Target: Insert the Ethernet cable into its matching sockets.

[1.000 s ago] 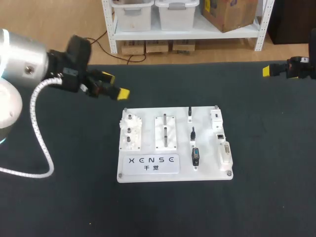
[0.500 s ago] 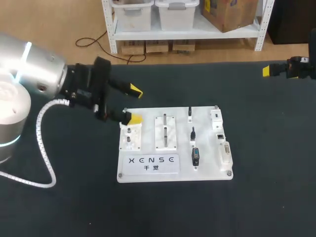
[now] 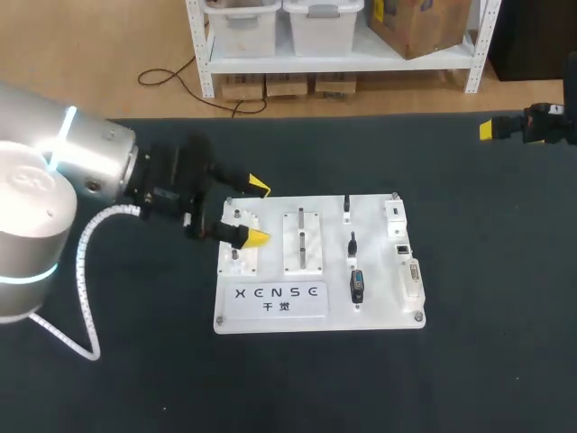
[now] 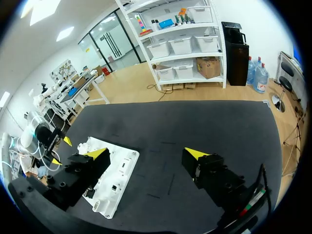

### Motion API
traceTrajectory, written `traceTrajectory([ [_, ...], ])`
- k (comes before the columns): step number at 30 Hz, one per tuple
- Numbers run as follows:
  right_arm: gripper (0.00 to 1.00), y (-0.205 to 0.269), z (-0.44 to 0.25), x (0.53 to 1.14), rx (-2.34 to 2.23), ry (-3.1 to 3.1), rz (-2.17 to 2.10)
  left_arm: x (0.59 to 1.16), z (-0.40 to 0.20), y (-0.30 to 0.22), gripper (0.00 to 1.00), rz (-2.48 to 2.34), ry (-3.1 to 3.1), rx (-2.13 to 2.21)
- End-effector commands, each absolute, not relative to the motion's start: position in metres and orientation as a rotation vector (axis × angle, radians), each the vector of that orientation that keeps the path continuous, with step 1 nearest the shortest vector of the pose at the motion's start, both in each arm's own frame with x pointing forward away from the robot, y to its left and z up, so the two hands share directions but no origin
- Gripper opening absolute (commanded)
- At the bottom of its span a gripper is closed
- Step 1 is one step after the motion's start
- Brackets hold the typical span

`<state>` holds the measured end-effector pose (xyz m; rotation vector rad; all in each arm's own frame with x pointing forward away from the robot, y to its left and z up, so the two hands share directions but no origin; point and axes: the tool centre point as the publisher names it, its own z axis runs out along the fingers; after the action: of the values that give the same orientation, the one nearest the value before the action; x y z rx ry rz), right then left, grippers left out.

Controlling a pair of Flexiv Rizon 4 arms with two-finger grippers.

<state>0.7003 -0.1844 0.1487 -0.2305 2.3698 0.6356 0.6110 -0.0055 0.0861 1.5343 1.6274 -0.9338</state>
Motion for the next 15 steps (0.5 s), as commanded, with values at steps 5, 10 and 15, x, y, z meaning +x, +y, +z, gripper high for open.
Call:
traceTrajectory([
  [5,1.00,-0.184,0.149,0.700,-0.230,2.371,0.634,0.603,0.072,-0.010,1.00,-0.935,1.649,1.520],
  [10,1.00,-0.184,0.149,0.700,-0.230,2.371,0.634,0.606,0.068,-0.013,1.00,-0.981,1.654,1.530],
  [15,1.00,-0.184,0.149,0.700,-0.230,2.371,0.634,0.606,0.068,-0.013,1.00,-0.981,1.654,1.530],
])
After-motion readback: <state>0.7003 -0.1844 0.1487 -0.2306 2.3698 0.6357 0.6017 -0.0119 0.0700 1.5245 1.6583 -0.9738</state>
